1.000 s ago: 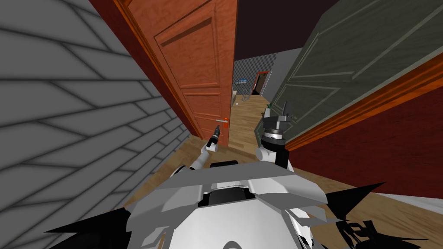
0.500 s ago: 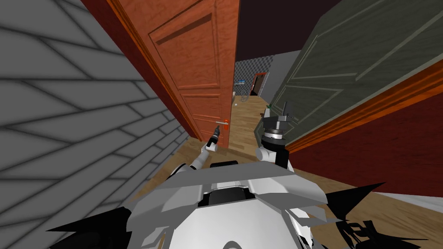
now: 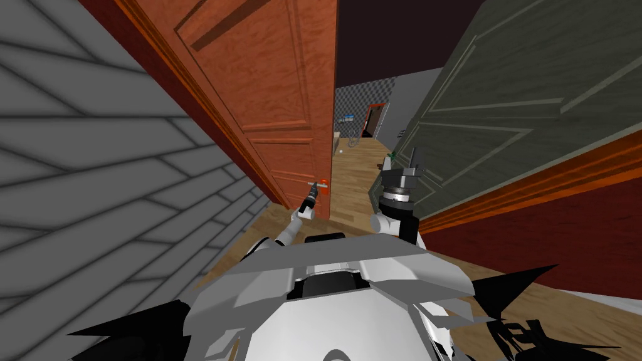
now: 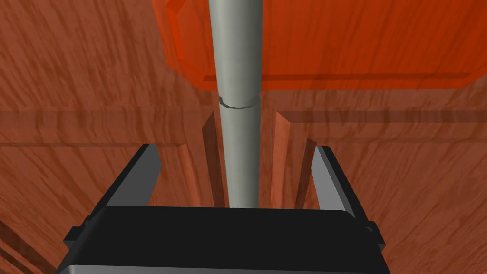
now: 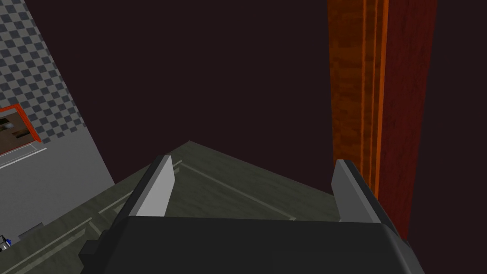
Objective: Push the door open
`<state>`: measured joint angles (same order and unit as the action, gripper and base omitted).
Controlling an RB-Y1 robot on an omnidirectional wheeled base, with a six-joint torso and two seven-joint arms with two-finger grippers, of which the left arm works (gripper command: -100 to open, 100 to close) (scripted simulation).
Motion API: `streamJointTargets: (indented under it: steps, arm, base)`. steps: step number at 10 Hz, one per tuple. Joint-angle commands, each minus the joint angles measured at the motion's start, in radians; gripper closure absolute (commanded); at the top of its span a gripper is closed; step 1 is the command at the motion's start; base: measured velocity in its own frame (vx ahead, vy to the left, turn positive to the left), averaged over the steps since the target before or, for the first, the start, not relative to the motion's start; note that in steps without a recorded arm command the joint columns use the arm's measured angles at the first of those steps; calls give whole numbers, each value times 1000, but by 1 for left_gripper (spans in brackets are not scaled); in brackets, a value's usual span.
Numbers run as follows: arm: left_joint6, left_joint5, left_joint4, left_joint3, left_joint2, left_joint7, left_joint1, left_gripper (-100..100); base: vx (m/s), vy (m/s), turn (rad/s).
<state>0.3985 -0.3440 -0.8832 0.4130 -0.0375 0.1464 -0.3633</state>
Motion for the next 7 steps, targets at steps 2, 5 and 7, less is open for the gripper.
streamJointTargets:
  steps: [2,5,7]
  arm:
    - [0,1,-1,-3,7,0,1,-100]
    - [0,1,-1,-3,7,0,1,100]
    - [0,1,-1,-3,7,0,1,100]
  base:
    - [135,-42,-17]
    - [-14,7,-7]
    - [0,0,0]
